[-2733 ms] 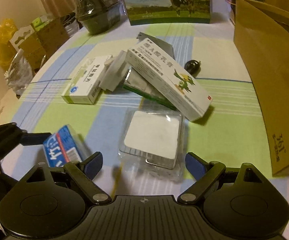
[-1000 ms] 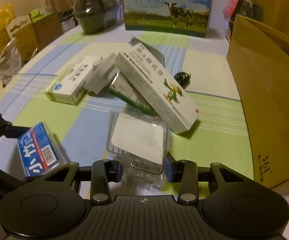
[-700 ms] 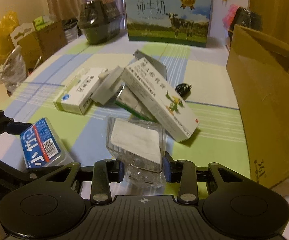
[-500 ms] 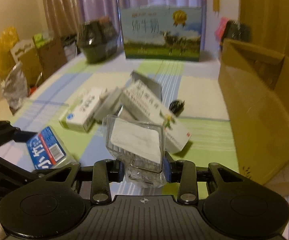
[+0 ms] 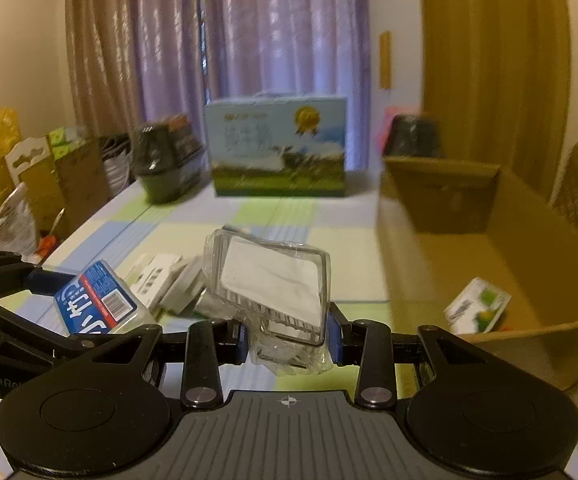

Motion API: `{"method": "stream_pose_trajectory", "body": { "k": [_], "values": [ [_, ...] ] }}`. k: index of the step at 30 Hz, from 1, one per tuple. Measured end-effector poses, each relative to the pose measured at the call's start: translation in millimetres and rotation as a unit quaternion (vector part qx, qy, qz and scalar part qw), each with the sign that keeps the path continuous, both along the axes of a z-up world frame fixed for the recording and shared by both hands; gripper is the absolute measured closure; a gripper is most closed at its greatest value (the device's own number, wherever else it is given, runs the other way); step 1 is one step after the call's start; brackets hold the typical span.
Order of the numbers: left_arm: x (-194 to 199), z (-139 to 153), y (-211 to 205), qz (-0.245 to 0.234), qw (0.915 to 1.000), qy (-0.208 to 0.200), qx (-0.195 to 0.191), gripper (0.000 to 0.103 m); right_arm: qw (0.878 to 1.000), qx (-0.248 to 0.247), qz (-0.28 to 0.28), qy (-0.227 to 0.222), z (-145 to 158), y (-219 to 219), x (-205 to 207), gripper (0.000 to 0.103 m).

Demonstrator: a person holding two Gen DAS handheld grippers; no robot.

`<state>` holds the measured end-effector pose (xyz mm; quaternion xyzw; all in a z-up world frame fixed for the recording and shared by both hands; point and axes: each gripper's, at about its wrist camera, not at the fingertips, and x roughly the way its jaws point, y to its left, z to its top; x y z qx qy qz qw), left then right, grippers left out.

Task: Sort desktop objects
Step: 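Carry the toothpick case and cotton pad pack with both tools to the cardboard box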

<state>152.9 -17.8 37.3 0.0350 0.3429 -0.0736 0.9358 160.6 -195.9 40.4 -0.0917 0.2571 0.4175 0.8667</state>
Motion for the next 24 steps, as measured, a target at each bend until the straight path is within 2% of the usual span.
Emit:
{"method": "stream_pose_trajectory", "body": {
  "k": [6,12,18,24],
  "values": [
    [8.4,12.9,-26.1,-0.019,0.9997,-0.014,-0.009,0.018,0.999,0.022,-0.037,-0.007,16.1,-25.7,11.4,0.069],
    [21.0,28.8,-59.1,-0.045,0.9982,-0.034,-0.020,0.018,0.996,0.030,-0.070,-0.038,38.9,-41.9,27.8,0.069],
    [38.3,38.8,-94.2,-0.070,0.9959,-0.050,-0.028,0.018,0.993,0.023,-0.100,-0.051,61.6,-76.4,59.2,0.069],
    [57.7,42.4,-122.3,-0.081,0.9942,-0.055,-0.045,0.018,0.991,0.011,-0.126,-0.052,63.1,-104.3,84.4,0.069]
  ]
}}
